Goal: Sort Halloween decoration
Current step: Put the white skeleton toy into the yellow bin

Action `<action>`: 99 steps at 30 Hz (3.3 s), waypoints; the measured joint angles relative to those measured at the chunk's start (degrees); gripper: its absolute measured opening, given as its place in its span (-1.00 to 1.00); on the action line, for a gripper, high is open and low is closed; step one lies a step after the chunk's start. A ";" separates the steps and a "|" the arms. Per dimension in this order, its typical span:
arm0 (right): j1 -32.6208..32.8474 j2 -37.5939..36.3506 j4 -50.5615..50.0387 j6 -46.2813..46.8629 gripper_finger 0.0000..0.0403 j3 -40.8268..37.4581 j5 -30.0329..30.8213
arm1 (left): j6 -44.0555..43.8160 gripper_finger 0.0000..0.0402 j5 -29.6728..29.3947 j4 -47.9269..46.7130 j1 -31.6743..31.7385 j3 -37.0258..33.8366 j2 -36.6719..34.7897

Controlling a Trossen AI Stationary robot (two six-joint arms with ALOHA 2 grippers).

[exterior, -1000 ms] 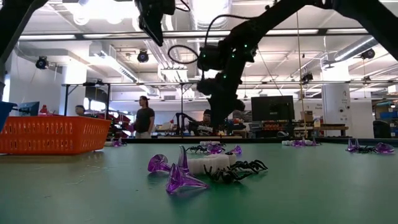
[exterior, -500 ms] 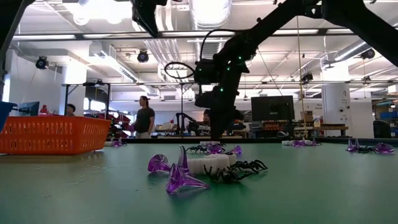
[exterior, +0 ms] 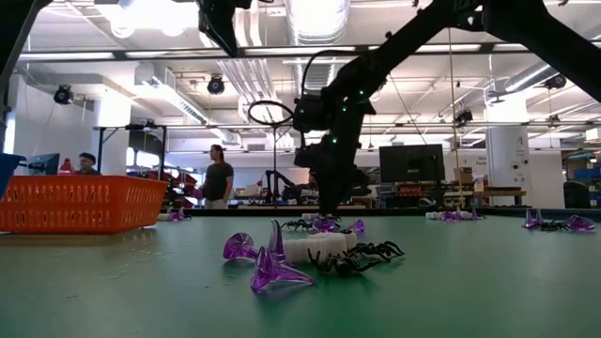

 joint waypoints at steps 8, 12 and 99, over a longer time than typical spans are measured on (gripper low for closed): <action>-0.11 0.98 -0.01 1.67 -0.74 -0.02 -2.51 | 0.00 -0.39 0.02 0.00 -0.04 0.00 -0.05; -0.35 1.28 0.03 1.69 -0.74 -0.07 -2.63 | 0.00 -0.39 0.02 0.00 -0.04 0.00 -0.05; -0.96 -3.95 3.32 -1.90 -0.35 -4.50 0.30 | 0.53 -0.39 0.09 0.00 0.00 0.00 -0.66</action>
